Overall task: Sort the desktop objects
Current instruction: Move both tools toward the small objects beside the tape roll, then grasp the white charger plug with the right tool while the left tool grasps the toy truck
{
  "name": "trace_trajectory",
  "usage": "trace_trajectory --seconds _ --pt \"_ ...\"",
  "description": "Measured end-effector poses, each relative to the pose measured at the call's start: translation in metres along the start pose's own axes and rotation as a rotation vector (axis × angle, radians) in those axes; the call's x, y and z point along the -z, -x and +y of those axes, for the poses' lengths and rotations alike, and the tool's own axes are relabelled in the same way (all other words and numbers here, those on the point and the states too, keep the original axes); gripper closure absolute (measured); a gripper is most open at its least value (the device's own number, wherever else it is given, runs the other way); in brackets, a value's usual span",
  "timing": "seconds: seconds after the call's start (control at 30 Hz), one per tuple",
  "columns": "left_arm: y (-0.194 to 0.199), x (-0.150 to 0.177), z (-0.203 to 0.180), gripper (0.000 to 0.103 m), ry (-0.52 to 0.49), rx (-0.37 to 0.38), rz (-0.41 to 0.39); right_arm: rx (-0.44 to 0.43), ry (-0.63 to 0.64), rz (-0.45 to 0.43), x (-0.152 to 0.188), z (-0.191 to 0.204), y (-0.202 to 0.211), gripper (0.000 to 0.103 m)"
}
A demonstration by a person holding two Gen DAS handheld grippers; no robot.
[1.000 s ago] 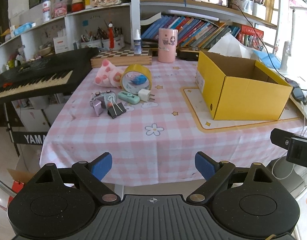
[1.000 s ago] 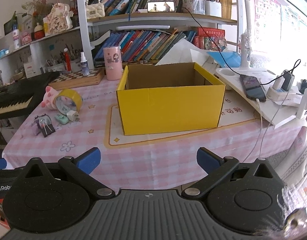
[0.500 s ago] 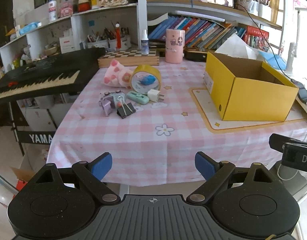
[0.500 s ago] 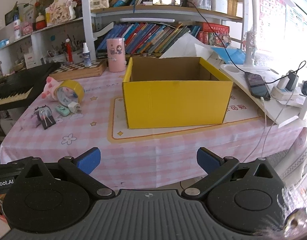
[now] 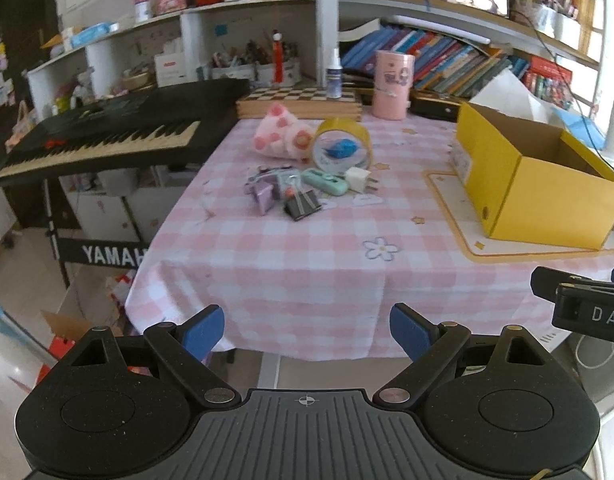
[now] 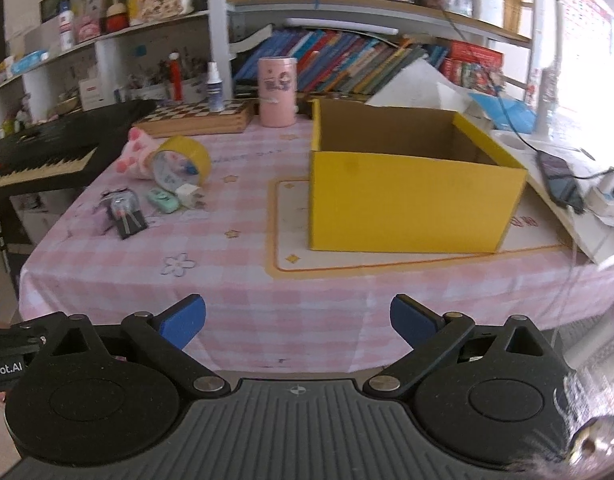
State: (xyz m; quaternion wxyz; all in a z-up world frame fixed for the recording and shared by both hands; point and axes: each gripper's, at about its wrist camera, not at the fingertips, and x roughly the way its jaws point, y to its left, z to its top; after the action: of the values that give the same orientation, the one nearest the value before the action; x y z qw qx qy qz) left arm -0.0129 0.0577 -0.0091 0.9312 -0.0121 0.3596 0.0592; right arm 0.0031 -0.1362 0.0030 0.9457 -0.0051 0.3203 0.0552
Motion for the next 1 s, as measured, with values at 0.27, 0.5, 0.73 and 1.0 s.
trace_trajectory --seconds 0.27,0.5,0.73,1.0 --pt "-0.008 -0.003 0.016 0.011 0.044 -0.036 0.005 -0.047 0.068 0.017 -0.008 0.020 -0.014 0.009" --pt "-0.024 -0.008 0.025 0.011 0.056 -0.103 0.024 -0.117 0.089 0.034 -0.017 0.033 -0.040 0.015" --pt "-0.051 -0.021 0.031 0.011 0.084 -0.118 0.049 -0.161 0.130 0.053 -0.034 0.046 -0.073 0.016" --pt "-0.088 -0.050 0.030 0.011 0.069 -0.138 0.066 -0.209 0.147 0.082 -0.060 0.053 -0.115 0.016"
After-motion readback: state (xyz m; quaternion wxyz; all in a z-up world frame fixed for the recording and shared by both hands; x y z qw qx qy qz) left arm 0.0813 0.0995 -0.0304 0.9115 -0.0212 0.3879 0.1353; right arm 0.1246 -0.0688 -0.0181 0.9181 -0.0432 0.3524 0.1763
